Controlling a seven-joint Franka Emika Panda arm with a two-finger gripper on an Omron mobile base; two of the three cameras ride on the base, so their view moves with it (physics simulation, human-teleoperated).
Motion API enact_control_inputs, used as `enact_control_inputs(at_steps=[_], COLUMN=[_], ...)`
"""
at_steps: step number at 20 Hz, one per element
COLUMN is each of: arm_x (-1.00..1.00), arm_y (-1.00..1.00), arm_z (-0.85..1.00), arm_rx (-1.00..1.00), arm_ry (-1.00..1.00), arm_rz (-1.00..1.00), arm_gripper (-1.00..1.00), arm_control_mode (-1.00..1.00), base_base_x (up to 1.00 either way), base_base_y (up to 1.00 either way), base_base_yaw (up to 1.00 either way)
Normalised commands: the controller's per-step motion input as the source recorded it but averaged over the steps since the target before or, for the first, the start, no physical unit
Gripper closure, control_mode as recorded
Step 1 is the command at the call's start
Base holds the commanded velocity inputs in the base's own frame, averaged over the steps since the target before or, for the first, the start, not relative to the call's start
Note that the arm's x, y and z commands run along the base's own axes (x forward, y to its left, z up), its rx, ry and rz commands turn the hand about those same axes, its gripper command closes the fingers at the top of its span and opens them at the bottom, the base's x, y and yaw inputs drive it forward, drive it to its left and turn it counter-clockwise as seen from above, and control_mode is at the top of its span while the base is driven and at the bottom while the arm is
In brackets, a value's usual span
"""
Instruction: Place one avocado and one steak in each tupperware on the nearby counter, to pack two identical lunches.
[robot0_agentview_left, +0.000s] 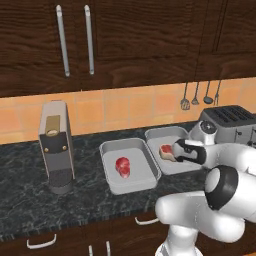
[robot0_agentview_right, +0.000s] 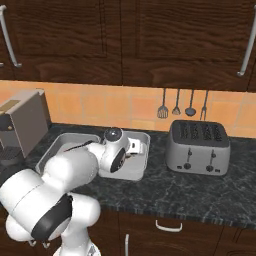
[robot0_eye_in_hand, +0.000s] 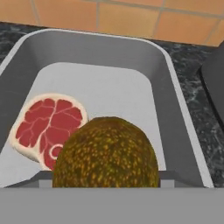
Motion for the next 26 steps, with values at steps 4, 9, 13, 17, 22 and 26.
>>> enact_control_inputs(at_steps=[4,9,13,17,22,26], arm_x=[0.63,0.14,-0.67,-1.0,-0.68,-0.42], arm_y=[-0.06,-0.12,-0.03,0.0,0.34,0.67], arm_z=[-0.29,0.12,0.84,0.91,0.95,0.79], arm_rx=[0.0,0.0,0.0,0.0,-0.07,-0.15], arm_ry=[0.0,0.0,-0.08,-0.1,-0.1,-0.02], arm_rz=[0.0,0.0,0.0,0.01,0.04,0.05], arm_gripper=[-1.0,-1.0,-1.0,-1.0,-1.0,-1.0], arm_control_mode=[-1.0,-1.0,-1.0,-1.0,-1.0,-1.0], base_base_x=[0.0,0.0,0.0,0.0,0.0,0.0], base_base_y=[0.0,0.0,0.0,0.0,0.0,0.0], base_base_yaw=[0.0,0.0,0.0,0.0,0.0,0.0])
